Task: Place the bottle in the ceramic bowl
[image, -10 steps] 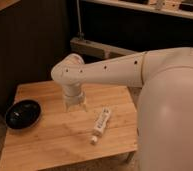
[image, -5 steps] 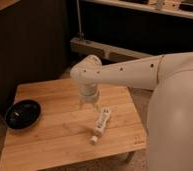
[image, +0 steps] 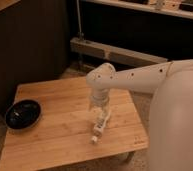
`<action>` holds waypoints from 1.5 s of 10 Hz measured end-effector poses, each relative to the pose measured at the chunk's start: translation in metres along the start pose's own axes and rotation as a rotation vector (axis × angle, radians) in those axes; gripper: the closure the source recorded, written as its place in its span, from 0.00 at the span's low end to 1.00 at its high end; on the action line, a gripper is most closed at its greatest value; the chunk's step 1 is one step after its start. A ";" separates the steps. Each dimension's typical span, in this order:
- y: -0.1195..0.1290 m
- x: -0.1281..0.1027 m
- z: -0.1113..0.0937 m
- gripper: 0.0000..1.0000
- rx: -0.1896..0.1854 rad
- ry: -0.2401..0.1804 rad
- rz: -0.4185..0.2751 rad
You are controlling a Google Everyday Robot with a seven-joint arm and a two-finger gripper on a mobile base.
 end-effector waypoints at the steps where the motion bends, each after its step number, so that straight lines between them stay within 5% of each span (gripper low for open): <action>1: -0.006 -0.002 0.009 0.35 -0.001 0.012 0.015; 9: -0.026 0.013 0.054 0.35 0.015 0.113 0.093; 15: -0.021 0.025 0.076 0.35 0.020 0.169 0.084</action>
